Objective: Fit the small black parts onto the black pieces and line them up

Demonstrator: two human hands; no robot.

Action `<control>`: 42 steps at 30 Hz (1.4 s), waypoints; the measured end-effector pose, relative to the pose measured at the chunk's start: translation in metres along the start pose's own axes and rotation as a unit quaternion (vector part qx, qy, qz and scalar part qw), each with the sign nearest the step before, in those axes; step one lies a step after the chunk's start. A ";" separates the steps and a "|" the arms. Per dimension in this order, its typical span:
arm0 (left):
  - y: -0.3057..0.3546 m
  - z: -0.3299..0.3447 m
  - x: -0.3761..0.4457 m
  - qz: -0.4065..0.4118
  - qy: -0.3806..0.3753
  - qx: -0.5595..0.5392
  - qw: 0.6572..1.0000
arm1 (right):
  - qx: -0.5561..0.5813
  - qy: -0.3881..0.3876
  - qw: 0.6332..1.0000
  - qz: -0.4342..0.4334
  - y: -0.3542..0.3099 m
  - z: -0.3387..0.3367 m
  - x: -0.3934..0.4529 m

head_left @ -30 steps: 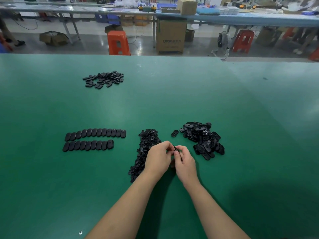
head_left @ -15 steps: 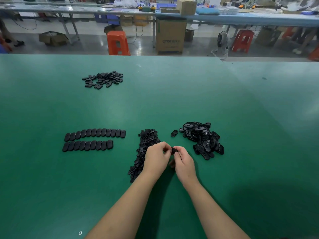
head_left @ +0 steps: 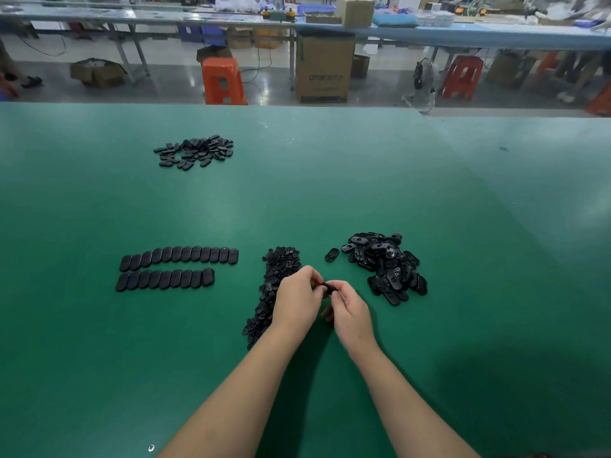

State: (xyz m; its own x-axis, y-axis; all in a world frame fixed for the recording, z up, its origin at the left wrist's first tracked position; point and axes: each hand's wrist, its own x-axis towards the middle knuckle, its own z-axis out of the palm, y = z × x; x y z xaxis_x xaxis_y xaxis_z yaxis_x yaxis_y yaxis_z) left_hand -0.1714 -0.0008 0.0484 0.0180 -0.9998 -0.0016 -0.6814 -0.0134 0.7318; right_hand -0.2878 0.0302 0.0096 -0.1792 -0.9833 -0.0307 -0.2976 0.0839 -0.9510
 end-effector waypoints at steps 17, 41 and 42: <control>0.014 0.001 -0.004 -0.023 -0.043 -0.068 0.997 | 0.013 0.032 0.999 0.009 0.009 -0.001 0.006; 0.012 0.010 -0.011 -0.066 -0.027 -0.111 0.991 | 0.091 0.032 0.995 0.015 0.009 -0.004 0.006; 0.011 0.009 -0.011 -0.054 -0.028 -0.103 0.993 | 0.092 0.036 0.995 0.012 0.009 -0.005 0.005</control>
State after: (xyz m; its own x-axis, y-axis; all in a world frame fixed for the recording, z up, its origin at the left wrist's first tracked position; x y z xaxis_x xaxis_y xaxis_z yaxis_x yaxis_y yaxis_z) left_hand -0.1861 0.0096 0.0501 0.0379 -0.9918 -0.1217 -0.5142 -0.1238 0.8487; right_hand -0.2957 0.0264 0.0021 -0.2529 -0.9668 -0.0374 -0.1170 0.0689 -0.9907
